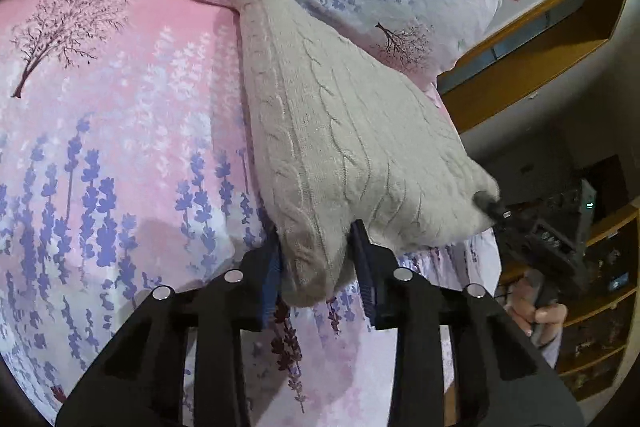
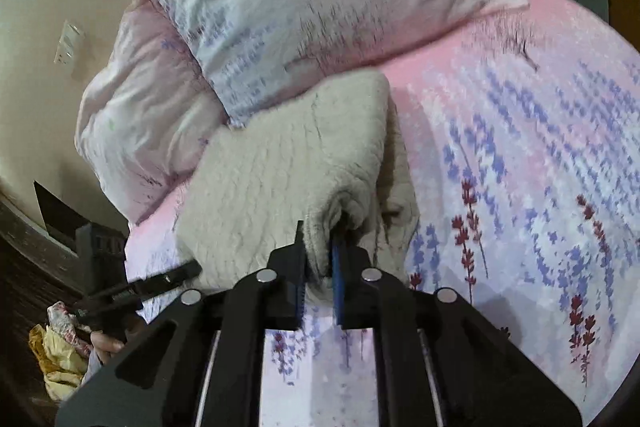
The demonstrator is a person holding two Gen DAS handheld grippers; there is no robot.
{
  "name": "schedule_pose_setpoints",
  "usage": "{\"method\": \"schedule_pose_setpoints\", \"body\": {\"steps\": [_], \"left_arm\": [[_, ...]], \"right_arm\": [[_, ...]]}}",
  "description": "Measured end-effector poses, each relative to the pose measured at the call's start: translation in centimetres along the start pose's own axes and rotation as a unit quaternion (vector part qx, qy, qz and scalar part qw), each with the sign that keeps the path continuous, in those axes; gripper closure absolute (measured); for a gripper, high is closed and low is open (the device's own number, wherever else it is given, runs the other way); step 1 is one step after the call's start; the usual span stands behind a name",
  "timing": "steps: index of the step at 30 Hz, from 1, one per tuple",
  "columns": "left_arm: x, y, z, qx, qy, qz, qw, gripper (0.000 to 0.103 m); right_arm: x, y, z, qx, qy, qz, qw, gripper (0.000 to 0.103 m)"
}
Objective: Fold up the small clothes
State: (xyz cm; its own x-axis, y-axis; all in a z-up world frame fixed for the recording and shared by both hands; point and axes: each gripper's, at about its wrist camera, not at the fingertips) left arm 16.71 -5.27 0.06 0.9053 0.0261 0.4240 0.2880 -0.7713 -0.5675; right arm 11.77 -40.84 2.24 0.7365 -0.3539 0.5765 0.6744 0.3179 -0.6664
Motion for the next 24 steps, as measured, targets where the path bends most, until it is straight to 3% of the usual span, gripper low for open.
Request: {"method": "schedule_pose_setpoints", "body": {"steps": [3, 5, 11, 15, 18, 19, 20, 21, 23, 24], "left_arm": [[0.0, -0.6, 0.1, -0.012, 0.007, 0.0, 0.9999, 0.083], [0.0, -1.0, 0.2, -0.019, 0.011, -0.002, 0.9997, 0.084], [-0.7, -0.9, 1.1, -0.02, 0.031, 0.015, 0.9992, 0.086], [-0.9, -0.9, 1.2, -0.017, 0.041, 0.02, 0.9988, 0.086], [-0.8, -1.7, 0.8, -0.032, 0.045, 0.013, 0.9984, 0.084], [-0.8, -2.2, 0.8, -0.037, 0.043, 0.008, 0.9984, 0.084], [-0.7, -2.8, 0.9, -0.041, 0.041, 0.001, 0.9983, 0.073], [-0.3, -3.6, 1.1, -0.045, 0.035, -0.011, 0.9983, 0.044], [0.5, -4.7, 1.4, -0.04, 0.022, -0.043, 0.998, 0.016], [1.2, -5.1, 1.6, -0.038, 0.014, -0.058, 0.9975, 0.016]], "right_arm": [[0.1, -2.9, 0.6, 0.007, -0.021, -0.047, 0.999, 0.095], [-0.1, -3.5, 1.1, -0.001, -0.037, -0.056, 0.998, 0.095], [-2.2, 0.2, -0.9, -0.077, -0.044, 0.002, 0.996, 0.095], [-3.0, 1.7, -2.2, -0.066, -0.024, 0.018, 0.997, 0.094], [-2.9, 0.8, -1.7, -0.057, -0.032, 0.012, 0.998, 0.079], [-2.7, 0.3, -1.8, -0.049, -0.025, 0.007, 0.998, 0.059], [-2.4, -0.2, -2.0, -0.039, -0.014, 0.002, 0.999, 0.038], [-1.8, -0.7, -2.6, -0.02, 0.004, -0.007, 1.0, 0.033], [-0.8, -0.9, -3.5, 0.003, 0.032, -0.01, 0.999, 0.03], [-0.1, -0.7, -3.8, 0.012, 0.046, -0.005, 0.999, 0.028]]}}
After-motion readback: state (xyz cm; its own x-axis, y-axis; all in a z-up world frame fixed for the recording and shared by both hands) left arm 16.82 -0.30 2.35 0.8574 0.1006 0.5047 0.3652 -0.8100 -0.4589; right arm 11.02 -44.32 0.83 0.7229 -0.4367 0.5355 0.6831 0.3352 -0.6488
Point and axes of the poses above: each gripper's, at about its wrist camera, not at the fingertips, and y roughly the way its jaws point, z to its left, x to its top, and after that the axes turned 10 degrees about -x, right-handed
